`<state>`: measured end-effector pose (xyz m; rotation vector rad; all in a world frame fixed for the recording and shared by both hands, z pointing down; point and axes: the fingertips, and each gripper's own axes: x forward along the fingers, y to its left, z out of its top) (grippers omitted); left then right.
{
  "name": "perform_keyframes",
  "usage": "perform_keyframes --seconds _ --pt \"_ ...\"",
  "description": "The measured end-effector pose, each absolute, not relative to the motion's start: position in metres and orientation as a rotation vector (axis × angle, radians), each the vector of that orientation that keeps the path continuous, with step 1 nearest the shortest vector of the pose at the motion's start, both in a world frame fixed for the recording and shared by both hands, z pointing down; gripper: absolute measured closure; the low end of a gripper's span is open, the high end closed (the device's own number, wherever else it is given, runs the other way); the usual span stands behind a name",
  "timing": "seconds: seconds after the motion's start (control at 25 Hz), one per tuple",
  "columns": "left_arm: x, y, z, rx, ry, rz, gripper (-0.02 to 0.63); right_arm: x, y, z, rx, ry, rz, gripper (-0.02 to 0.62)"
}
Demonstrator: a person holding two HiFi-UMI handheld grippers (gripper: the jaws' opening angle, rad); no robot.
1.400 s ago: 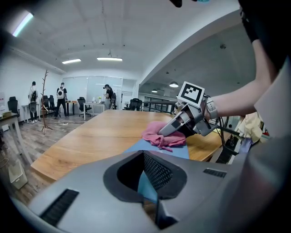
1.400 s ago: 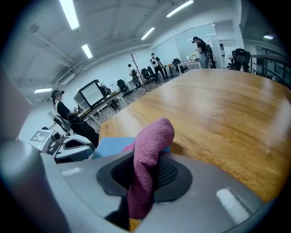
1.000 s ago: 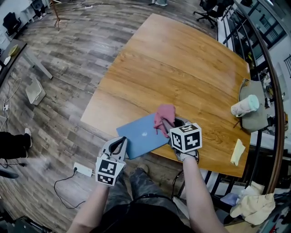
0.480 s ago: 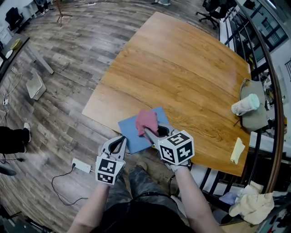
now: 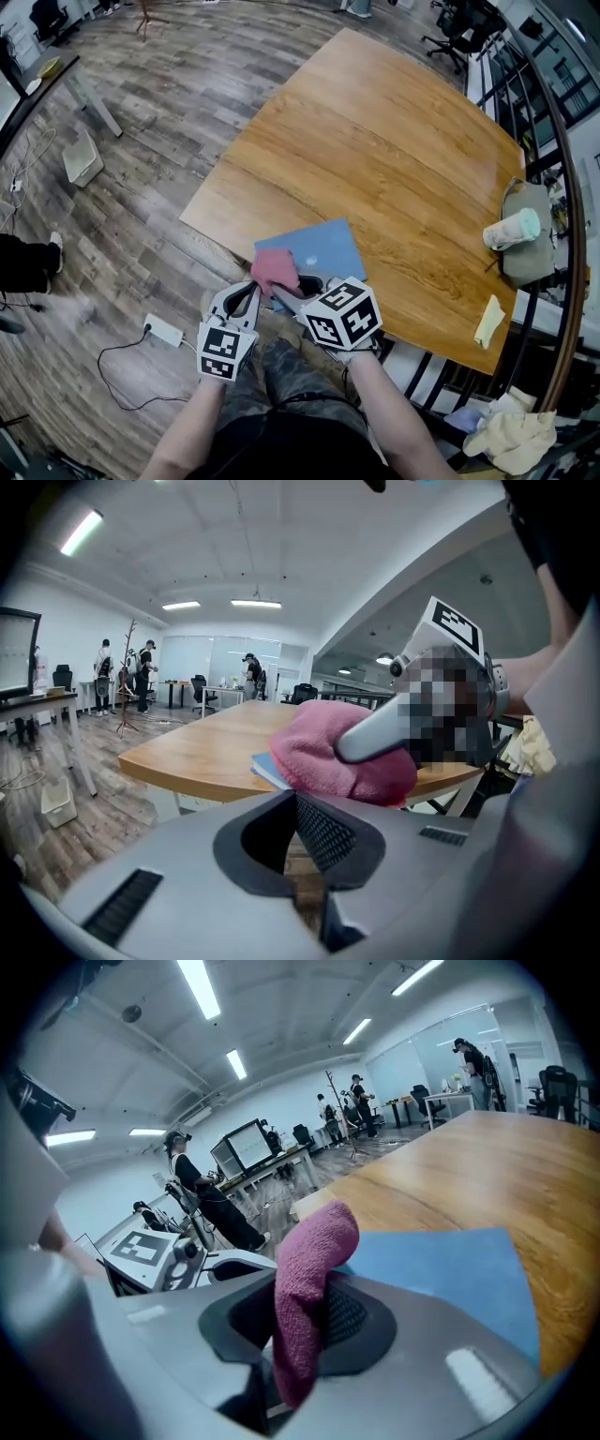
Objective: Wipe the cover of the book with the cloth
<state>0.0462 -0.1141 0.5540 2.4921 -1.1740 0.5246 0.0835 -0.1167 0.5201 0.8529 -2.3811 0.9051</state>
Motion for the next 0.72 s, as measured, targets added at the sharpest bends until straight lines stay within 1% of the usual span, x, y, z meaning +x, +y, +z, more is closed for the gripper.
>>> perform_keyframes --seconds 0.24,0.72 --pt "0.042 -0.115 0.555 2.479 -1.205 0.521 0.611 0.077 -0.104 0.534 0.774 -2.334 1.016 0.503" --pt "0.065 -0.127 0.549 2.549 -1.17 0.557 0.611 0.113 -0.114 0.546 0.787 -2.282 1.077 0.503"
